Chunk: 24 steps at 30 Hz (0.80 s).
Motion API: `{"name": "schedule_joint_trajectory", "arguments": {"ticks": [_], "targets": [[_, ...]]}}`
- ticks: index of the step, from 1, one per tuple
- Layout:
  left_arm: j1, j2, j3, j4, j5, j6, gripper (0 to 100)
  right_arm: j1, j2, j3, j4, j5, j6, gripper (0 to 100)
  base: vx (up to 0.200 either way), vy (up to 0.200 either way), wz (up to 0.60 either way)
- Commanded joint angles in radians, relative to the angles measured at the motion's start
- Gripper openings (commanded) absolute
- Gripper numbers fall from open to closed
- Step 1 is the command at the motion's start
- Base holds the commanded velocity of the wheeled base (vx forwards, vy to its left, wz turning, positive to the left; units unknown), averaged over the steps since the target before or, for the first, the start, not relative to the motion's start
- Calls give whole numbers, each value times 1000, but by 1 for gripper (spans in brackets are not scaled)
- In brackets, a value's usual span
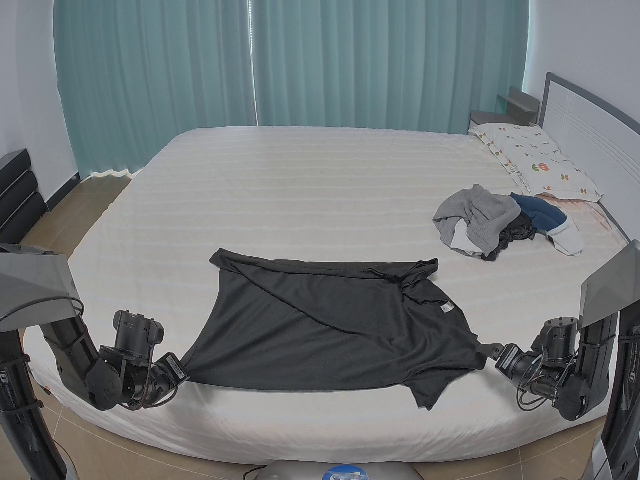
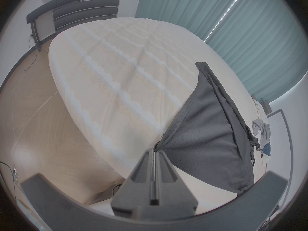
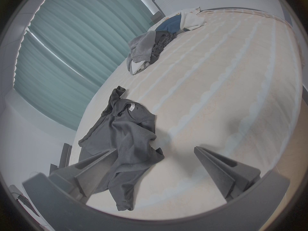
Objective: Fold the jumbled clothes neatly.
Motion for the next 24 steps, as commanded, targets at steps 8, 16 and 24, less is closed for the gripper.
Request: {"name": "schedule_joint_trajectory", "arguments": {"ticks": [8, 16, 24], "targets": [[2, 13, 0, -7, -17, -20, 0, 40, 46, -158, 48, 21, -34, 0, 0, 0, 0], [12, 36, -10, -30, -45, -44, 0, 13, 31, -393, 229, 35, -40, 0, 0, 0, 0], [32, 68, -10, -131, -47, -99, 0, 19, 39, -594, 366, 32, -39, 0, 0, 0, 0]]}}
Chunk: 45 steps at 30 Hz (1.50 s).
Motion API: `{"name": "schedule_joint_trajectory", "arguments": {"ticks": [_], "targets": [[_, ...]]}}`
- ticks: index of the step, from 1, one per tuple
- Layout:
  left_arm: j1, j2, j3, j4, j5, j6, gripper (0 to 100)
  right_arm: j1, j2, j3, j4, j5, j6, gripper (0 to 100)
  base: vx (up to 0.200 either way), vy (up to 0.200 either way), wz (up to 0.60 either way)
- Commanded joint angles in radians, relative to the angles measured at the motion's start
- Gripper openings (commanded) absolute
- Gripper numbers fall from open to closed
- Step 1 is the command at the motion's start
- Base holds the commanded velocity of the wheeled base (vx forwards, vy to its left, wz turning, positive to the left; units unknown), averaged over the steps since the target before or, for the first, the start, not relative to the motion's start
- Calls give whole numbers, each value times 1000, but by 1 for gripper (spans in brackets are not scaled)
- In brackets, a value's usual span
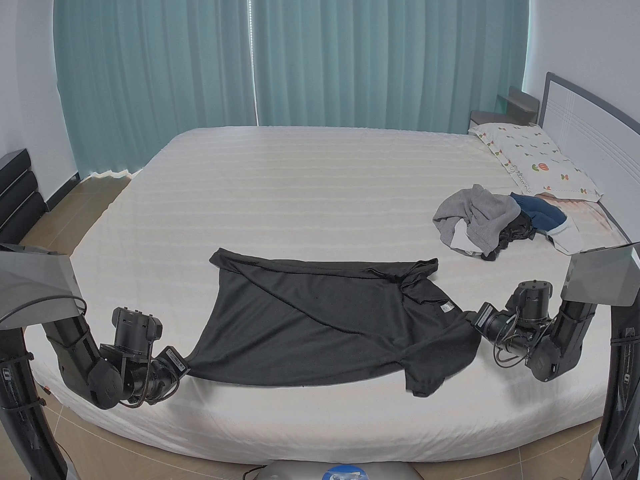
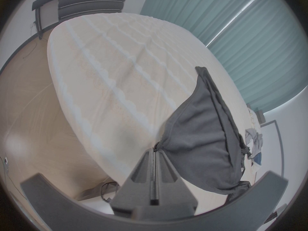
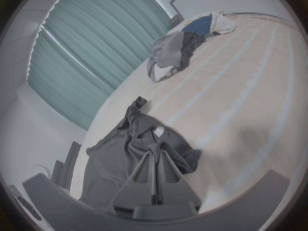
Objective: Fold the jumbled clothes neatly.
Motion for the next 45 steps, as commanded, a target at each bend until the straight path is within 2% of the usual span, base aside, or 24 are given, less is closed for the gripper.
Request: {"name": "schedule_joint_trajectory", "arguments": {"ticks": [1, 9, 10, 15, 22, 24, 26, 31, 36, 45], "targets": [[20, 50, -2, -49, -1, -16, 0, 5, 3, -136, 88, -2, 0, 0, 0, 0, 0], [17, 78, 10, -109, 2, -9, 0, 15, 67, -235, 134, -6, -1, 0, 0, 0, 0], [17, 79, 10, -109, 2, -9, 0, 14, 81, -251, 138, -4, -4, 100, 0, 0, 0], [17, 79, 10, -109, 2, -9, 0, 9, 95, -255, 132, 13, -6, 100, 0, 0, 0], [15, 79, 11, -109, 2, -7, 0, -44, -40, -133, 120, 94, -6, 100, 0, 0, 0], [15, 79, 10, -109, 2, -7, 0, -44, -45, -128, 120, 96, -7, 100, 0, 0, 0], [15, 79, 10, -107, 2, -9, 0, -50, -124, -13, 140, 137, -58, 100, 0, 0, 0], [15, 79, 10, -106, 0, -9, 0, -40, -167, 124, 123, 143, -112, 100, 0, 0, 0], [14, 79, 11, -107, 0, -7, 0, 9, -175, 279, 121, 188, -130, 100, 0, 0, 0], [14, 79, 11, -109, 0, -9, 0, 91, -75, 231, 120, 174, -122, 100, 0, 0, 0]]}}
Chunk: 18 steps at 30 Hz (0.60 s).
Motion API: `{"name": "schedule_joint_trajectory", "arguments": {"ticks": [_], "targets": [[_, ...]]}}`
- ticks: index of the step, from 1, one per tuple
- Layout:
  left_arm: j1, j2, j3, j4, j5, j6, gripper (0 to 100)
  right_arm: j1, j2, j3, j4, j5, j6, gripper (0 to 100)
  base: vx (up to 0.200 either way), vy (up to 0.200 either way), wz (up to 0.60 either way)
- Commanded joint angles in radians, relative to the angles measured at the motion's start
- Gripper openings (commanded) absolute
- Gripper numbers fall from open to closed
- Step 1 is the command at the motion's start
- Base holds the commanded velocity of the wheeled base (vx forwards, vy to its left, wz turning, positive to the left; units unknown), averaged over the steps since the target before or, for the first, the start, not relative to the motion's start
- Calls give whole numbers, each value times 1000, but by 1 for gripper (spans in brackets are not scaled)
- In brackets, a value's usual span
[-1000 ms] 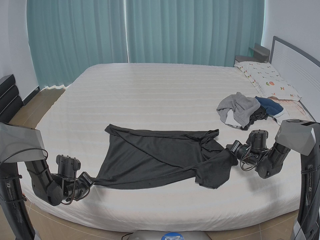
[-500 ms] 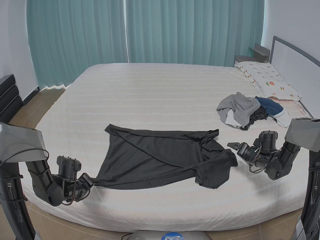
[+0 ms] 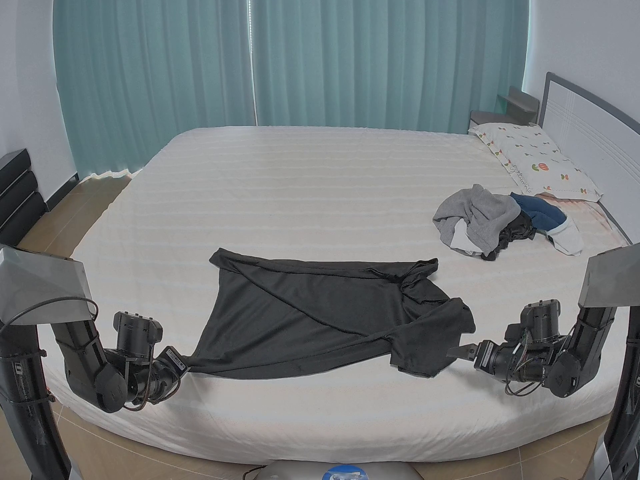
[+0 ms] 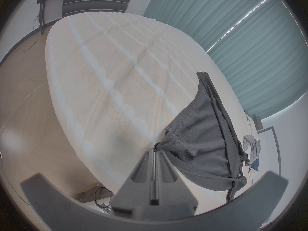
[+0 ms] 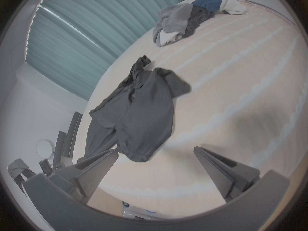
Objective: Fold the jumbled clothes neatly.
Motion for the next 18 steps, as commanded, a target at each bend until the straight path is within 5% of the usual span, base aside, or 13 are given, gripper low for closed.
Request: {"name": "schedule_joint_trajectory", "arguments": {"ticks": [1, 5, 12, 13, 18], "targets": [[0, 1, 0, -1, 1, 0, 0, 41, 51, -49, -1, -24, 3, 100, 0, 0, 0], [0, 3, 0, -1, 1, 0, 0, 44, 85, -86, 8, -81, -1, 100, 0, 0, 0], [0, 3, 0, -1, 1, 0, 0, 61, 111, -128, -1, -87, 3, 100, 0, 0, 0], [0, 3, 0, -1, 1, 0, 0, 63, 114, -128, -1, -88, 3, 0, 0, 0, 0], [0, 1, 0, -1, 0, 0, 0, 64, 122, -123, -8, -92, 0, 0, 0, 0, 0]]}}
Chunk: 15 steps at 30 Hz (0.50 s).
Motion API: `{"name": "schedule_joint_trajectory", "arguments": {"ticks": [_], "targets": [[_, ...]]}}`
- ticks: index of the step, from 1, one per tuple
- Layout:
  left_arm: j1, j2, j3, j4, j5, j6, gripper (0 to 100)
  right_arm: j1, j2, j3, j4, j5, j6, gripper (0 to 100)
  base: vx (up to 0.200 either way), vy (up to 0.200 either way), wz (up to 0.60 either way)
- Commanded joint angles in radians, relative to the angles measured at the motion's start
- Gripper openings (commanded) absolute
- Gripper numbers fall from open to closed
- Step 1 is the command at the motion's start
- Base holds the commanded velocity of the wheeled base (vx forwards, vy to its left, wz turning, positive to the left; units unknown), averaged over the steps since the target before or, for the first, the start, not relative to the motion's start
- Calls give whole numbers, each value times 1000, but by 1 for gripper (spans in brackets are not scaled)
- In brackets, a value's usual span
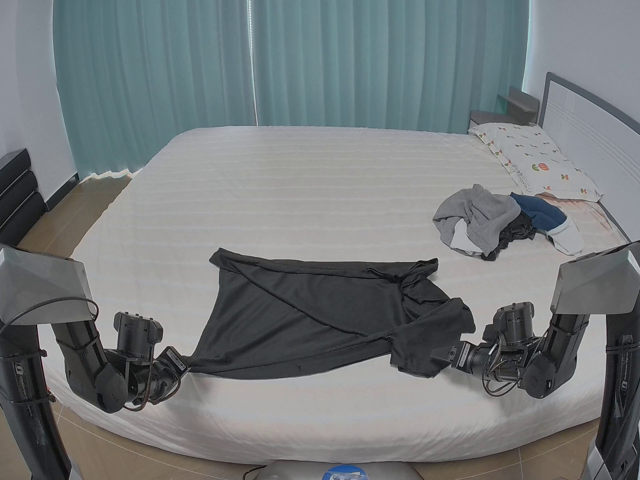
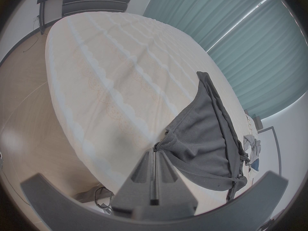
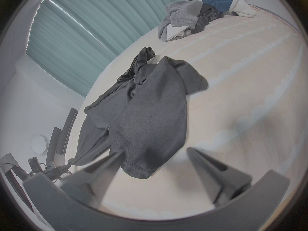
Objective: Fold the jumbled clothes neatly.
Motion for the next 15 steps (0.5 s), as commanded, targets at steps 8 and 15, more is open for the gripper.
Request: {"name": "schedule_joint_trajectory", "arguments": {"ticks": [8, 15], "targets": [[2, -3, 9, 7, -3, 24, 0, -54, -95, 176, -26, 12, -32, 0, 0, 0, 0], [5, -3, 43, 13, 0, 127, 0, -88, -202, 330, -26, 80, -101, 0, 0, 0, 0]]}}
